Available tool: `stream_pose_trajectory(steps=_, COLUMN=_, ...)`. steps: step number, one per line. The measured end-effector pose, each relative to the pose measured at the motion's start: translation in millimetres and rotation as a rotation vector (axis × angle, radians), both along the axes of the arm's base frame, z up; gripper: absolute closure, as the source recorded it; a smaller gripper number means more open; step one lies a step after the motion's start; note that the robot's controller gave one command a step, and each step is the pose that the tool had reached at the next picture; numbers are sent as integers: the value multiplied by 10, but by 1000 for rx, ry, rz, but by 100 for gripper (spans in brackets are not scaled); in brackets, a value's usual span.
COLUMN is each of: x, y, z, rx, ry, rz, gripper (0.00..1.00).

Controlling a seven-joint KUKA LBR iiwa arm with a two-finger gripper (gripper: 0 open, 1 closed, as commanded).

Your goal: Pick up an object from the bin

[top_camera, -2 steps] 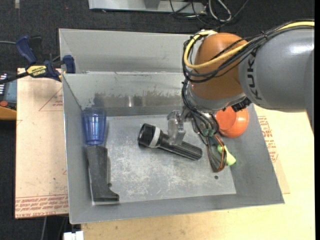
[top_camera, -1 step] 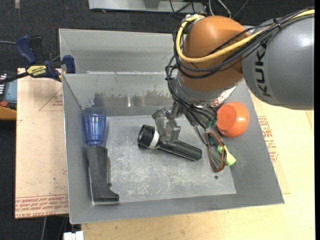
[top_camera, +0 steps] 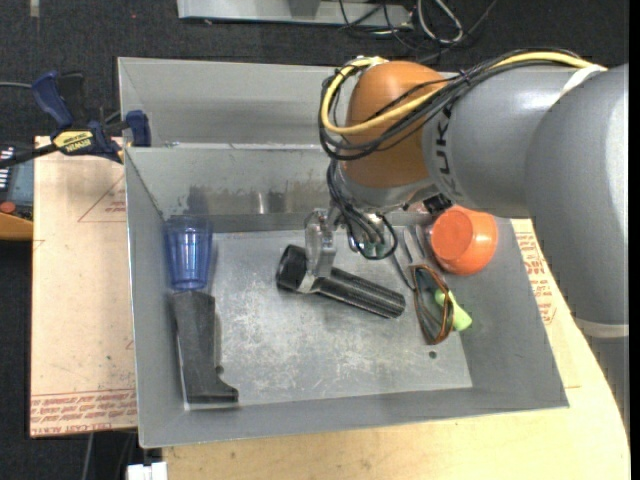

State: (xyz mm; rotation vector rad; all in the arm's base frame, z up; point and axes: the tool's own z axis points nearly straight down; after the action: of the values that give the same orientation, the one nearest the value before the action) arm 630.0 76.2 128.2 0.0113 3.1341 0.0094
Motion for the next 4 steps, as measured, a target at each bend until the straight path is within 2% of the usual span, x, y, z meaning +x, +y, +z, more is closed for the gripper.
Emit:
stream_pose_trajectory(steps=1, x=-144, y=219, z=755, rx=12, ry=-23, rz=143, gripper=100)
stream_pose_trajectory(steps=2, x=173, y=-45, z=463, rx=3, ry=3, rz=33, gripper=100)
stream_pose_trajectory(steps=3, x=-263, y=371, z=1415, rx=14, ry=-28, rz=165, gripper=0)
stream_pose_trajectory(steps=4, x=-268, y=358, z=1388, rx=12, ry=-23, rz=163, gripper=0)
